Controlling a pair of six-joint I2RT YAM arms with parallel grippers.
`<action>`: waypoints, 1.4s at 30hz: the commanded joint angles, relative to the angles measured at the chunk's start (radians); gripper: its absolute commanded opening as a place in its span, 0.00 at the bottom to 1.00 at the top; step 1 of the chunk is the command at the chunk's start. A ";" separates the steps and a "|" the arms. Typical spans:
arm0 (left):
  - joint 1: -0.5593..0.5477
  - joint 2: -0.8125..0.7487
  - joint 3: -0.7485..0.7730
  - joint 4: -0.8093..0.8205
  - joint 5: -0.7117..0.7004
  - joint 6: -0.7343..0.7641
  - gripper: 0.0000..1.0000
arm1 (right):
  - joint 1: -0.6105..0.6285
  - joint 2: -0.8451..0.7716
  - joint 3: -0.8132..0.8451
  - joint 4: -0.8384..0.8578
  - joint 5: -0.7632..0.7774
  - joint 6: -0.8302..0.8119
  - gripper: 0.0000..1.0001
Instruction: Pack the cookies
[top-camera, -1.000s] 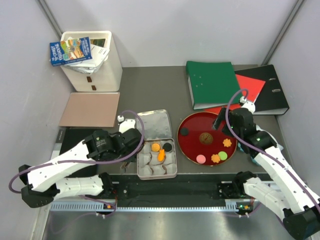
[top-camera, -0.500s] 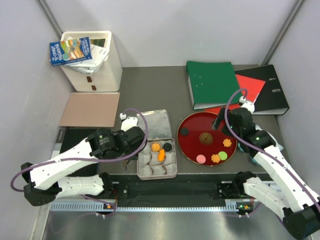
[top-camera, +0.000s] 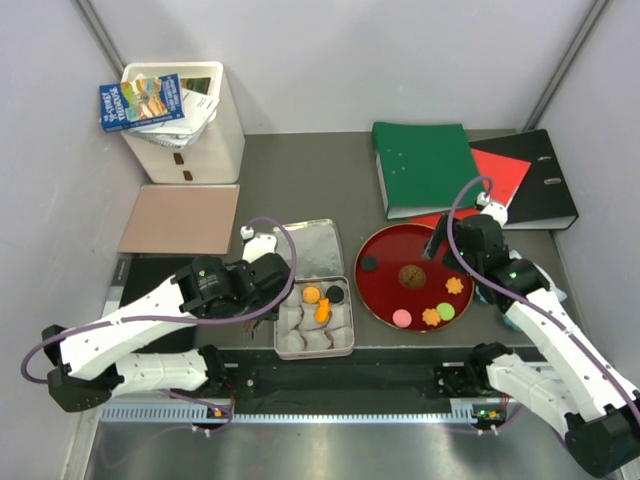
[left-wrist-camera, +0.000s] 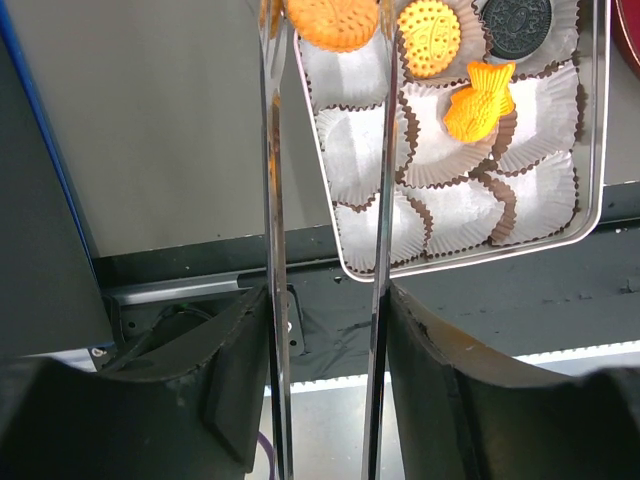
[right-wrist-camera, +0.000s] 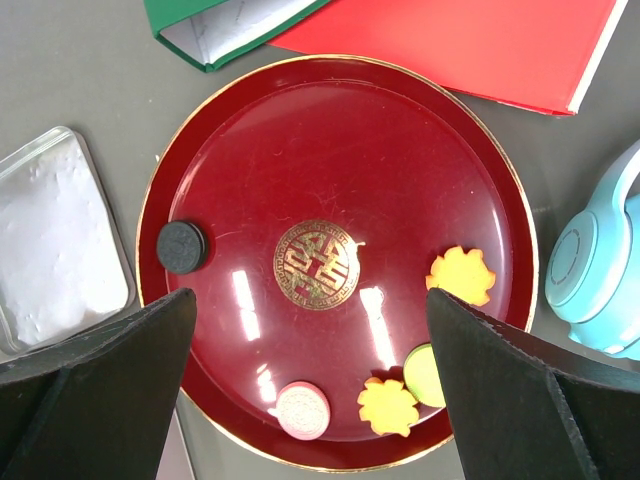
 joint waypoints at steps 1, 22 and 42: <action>0.003 -0.009 0.035 -0.132 -0.011 0.012 0.52 | -0.004 0.004 0.003 0.038 0.007 0.005 0.97; 0.006 0.046 0.215 -0.087 -0.250 0.067 0.49 | -0.004 0.025 0.018 0.047 -0.019 -0.008 0.97; 0.601 0.213 -0.086 0.703 -0.040 0.365 0.46 | 0.010 0.079 0.018 0.043 -0.198 -0.079 0.95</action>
